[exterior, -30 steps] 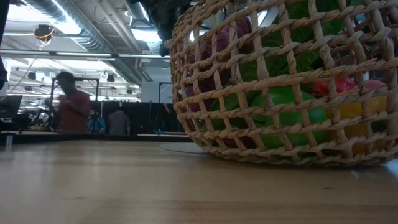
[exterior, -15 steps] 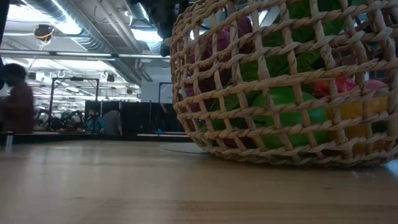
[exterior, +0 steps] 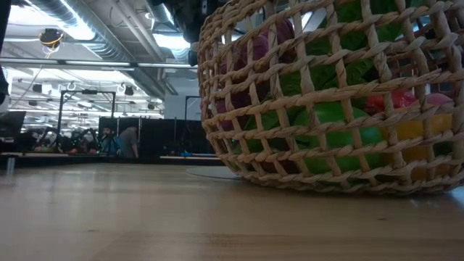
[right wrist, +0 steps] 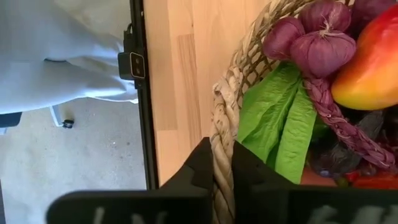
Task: Build produce basket
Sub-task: Put the brown basket on the gray mat
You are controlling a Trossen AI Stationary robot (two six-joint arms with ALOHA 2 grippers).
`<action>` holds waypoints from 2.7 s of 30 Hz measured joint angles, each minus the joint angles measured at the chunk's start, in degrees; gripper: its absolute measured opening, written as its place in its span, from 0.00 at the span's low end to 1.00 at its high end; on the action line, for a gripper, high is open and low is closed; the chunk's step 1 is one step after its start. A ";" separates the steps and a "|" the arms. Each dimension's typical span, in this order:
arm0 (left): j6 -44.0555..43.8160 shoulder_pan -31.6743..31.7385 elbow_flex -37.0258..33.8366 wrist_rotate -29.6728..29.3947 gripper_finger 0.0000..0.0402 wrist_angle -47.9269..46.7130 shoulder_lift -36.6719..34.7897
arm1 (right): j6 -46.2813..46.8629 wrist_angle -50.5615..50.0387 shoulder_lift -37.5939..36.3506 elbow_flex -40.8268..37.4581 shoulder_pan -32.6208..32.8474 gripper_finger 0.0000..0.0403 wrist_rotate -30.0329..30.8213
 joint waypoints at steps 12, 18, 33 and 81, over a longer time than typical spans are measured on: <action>4.29 -0.35 10.75 0.06 0.00 -7.70 -0.26 | 3.69 -0.22 -1.95 0.04 -1.72 0.02 -1.16; 4.90 -0.63 14.37 -0.81 0.00 -10.91 -0.28 | 4.68 -0.17 -4.51 0.20 -2.37 0.01 -0.37; 6.16 -0.64 22.83 -6.19 0.00 -13.57 -0.28 | -7.37 -0.11 -11.56 0.26 -7.39 0.01 5.19; 16.87 5.31 25.17 -23.67 0.12 -15.13 4.24 | -44.46 0.81 -11.67 -17.18 -36.07 0.12 16.79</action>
